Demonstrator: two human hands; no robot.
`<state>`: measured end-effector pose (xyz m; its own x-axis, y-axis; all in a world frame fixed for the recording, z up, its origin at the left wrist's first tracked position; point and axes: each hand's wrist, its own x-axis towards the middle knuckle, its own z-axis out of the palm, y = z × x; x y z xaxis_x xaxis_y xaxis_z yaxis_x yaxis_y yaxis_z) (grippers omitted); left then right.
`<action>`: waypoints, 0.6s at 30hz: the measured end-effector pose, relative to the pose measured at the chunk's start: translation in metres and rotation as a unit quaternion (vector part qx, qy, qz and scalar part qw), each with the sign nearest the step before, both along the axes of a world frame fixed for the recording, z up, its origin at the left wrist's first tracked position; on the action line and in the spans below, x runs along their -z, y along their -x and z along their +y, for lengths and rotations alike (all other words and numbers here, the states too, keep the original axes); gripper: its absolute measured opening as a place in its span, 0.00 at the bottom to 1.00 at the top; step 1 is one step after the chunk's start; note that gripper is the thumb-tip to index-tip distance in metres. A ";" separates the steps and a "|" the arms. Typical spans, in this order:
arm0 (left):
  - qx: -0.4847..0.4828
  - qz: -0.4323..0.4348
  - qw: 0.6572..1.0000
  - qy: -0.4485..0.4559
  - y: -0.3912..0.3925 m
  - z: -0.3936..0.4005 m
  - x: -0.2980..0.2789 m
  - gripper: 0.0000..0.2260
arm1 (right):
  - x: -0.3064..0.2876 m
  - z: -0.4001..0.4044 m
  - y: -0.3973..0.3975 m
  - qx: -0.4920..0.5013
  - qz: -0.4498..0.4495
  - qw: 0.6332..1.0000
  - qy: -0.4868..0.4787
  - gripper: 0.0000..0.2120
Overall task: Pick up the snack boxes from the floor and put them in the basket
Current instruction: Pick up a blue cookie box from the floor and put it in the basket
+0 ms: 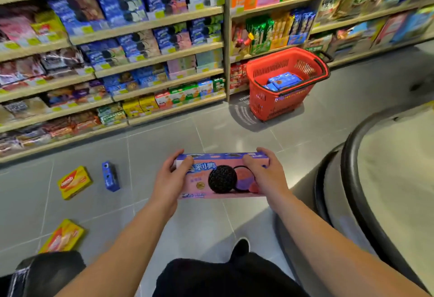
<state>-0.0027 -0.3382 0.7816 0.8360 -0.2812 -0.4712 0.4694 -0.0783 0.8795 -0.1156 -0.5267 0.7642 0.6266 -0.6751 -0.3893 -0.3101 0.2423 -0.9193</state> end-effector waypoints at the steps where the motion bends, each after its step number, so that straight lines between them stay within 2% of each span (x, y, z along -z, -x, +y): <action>1: 0.002 0.003 1.000 -0.002 -0.016 -0.015 -0.001 0.17 | -0.001 -0.018 -0.016 0.000 -0.001 1.000 0.000 0.34; 11: 0.033 0.022 0.999 -0.008 -0.186 -0.161 0.021 0.17 | 0.017 -0.158 -0.172 0.020 0.023 1.000 0.006 0.25; 18: 0.126 0.029 0.991 -0.021 -0.347 -0.286 0.031 0.20 | 0.013 -0.257 -0.301 0.088 0.051 0.995 0.004 0.18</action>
